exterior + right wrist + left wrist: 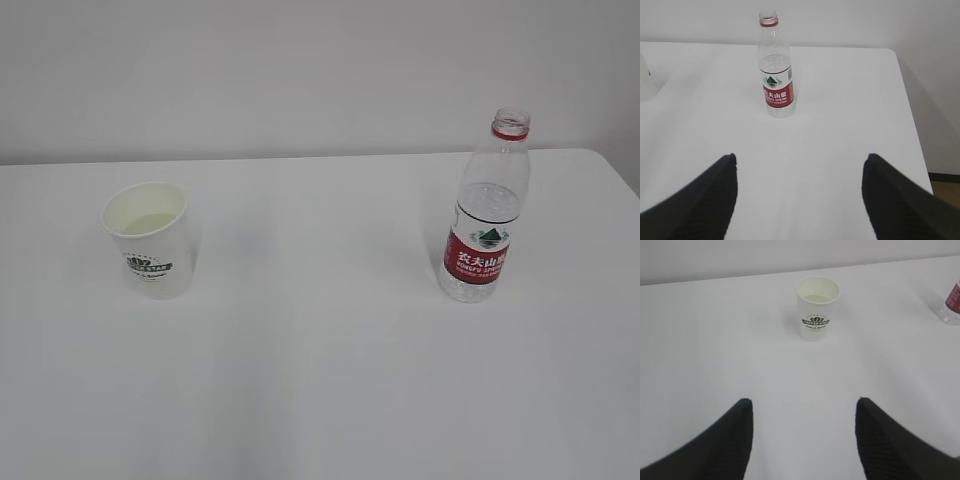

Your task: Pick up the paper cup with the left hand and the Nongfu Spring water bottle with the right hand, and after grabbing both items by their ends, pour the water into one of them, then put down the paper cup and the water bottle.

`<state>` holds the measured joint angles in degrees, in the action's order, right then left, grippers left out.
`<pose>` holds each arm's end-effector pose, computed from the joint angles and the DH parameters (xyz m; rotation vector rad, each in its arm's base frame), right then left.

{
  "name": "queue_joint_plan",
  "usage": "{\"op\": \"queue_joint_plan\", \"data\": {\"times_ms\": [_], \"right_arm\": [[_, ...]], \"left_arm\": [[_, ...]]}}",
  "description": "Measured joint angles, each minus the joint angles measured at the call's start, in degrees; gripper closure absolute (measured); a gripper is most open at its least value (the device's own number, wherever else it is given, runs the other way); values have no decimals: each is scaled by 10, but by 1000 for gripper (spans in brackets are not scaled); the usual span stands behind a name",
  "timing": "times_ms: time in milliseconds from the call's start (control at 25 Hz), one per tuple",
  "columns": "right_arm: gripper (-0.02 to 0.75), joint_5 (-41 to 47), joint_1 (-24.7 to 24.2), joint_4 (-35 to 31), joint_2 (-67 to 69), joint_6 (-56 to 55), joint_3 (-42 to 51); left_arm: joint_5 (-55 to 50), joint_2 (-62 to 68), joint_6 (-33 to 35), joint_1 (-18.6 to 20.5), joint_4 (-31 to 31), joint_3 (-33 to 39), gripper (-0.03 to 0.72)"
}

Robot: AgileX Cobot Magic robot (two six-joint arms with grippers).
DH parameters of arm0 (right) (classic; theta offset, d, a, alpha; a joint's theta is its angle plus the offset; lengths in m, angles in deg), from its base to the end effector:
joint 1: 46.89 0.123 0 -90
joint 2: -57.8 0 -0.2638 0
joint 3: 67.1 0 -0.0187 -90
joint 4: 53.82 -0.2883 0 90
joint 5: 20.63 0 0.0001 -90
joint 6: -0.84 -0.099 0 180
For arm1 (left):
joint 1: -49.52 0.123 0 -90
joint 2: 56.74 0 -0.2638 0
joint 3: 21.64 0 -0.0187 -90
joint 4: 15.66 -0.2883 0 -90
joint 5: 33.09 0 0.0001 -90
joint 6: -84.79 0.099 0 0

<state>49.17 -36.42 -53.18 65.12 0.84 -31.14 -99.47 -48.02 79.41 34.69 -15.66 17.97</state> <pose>0.0134 0.0014 0.3404 -0.1772 1.9671 0.1063 0.0310 -0.0082 0.3272 0.1655 2.0024 -0.2258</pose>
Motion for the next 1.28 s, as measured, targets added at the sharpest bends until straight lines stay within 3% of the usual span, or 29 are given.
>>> {"op": "queue_joint_plan", "data": {"times_ms": [320, 760, 1280], "right_arm": [[148, 1, 0, 6, 0, 0, 21], [148, -80, 0, 10, 0, 0, 101], [148, -109, 0, 16, 0, 0, 108]], "left_arm": [[16, 0, 1, 0, 4, 14, 238], [37, 0, 3, 0, 0, 14, 251], [41, 0, 3, 0, 0, 53, 266]]}}
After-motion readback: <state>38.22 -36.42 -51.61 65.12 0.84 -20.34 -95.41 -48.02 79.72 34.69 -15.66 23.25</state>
